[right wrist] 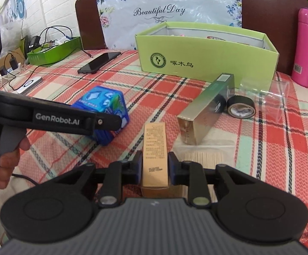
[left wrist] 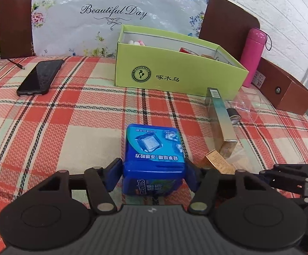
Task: Organize objects
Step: 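Grasp the blue mint tin with the left tool while the right grasps the second gold box, then carry the mint tin and gold box into the lime-green box and open both tools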
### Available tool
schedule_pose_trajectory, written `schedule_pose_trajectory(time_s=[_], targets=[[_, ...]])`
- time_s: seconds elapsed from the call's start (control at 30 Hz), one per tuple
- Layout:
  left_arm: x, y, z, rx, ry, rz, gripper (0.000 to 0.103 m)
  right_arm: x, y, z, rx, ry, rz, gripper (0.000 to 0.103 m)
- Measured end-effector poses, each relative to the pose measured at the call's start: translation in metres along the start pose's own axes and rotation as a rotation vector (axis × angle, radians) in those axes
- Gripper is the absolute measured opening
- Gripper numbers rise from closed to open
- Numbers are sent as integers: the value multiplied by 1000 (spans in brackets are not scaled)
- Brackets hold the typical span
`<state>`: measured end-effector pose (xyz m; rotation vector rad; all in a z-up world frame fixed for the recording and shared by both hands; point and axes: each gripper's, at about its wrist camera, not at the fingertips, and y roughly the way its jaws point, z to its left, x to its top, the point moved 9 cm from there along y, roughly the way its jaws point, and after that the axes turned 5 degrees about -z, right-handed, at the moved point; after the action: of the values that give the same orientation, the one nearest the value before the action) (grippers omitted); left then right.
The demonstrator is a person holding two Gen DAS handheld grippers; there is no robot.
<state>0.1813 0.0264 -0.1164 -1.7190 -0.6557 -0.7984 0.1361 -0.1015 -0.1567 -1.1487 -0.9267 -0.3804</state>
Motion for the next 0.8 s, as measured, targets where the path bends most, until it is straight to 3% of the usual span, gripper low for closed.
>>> schedule_pose_trajectory(time_s=[0.17, 0.43, 0.57, 0.8], targets=[[13, -11, -5, -55, -17, -9, 61, 15, -15, 4, 41, -11, -35, 23], [78, -32, -26, -127, 9, -142, 61, 82, -38, -19, 38, 25, -176, 23], [117, -27, -35, -139, 21, -198, 61, 117, -38, -42, -15, 28, -231, 23], [183, 23, -34, -114, -30, -231, 61, 168, -11, -95, -131, 68, -283, 23]])
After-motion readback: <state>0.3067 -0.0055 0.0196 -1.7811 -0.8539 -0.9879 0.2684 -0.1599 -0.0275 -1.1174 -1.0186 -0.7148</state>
